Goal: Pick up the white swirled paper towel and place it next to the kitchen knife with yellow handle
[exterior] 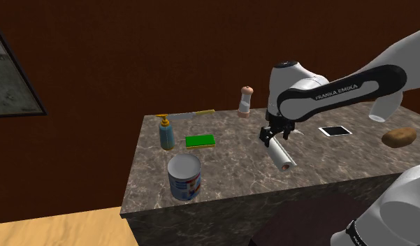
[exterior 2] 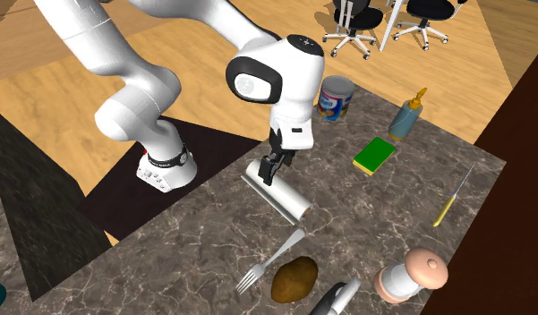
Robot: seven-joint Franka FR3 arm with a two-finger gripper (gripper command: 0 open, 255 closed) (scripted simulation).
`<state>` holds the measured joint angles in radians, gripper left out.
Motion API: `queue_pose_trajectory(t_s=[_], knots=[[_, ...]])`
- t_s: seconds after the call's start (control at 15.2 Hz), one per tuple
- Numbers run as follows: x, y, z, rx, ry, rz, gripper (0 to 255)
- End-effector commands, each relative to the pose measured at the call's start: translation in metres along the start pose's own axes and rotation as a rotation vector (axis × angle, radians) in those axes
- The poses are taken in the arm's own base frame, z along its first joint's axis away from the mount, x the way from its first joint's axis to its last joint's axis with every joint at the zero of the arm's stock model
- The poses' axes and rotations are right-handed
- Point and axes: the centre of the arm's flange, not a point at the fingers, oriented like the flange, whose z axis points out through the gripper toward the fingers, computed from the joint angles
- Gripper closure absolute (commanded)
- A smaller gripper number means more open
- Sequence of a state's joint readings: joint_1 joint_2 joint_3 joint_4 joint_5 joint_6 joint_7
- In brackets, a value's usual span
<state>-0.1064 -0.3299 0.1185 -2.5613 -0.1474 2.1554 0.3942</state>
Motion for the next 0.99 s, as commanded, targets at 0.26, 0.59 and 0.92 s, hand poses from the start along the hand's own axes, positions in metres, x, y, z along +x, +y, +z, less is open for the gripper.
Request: queue_pose_trajectory(t_s=[0.26, 0.59, 0.92], knots=[[0.002, -0.002, 0.033, -0.001, 0.003, 0.005, 0], [0.002, -0.002, 0.041, -0.001, 0.003, 0.005, 0], [0.002, -0.002, 0.041, -0.001, 0.003, 0.005, 255]])
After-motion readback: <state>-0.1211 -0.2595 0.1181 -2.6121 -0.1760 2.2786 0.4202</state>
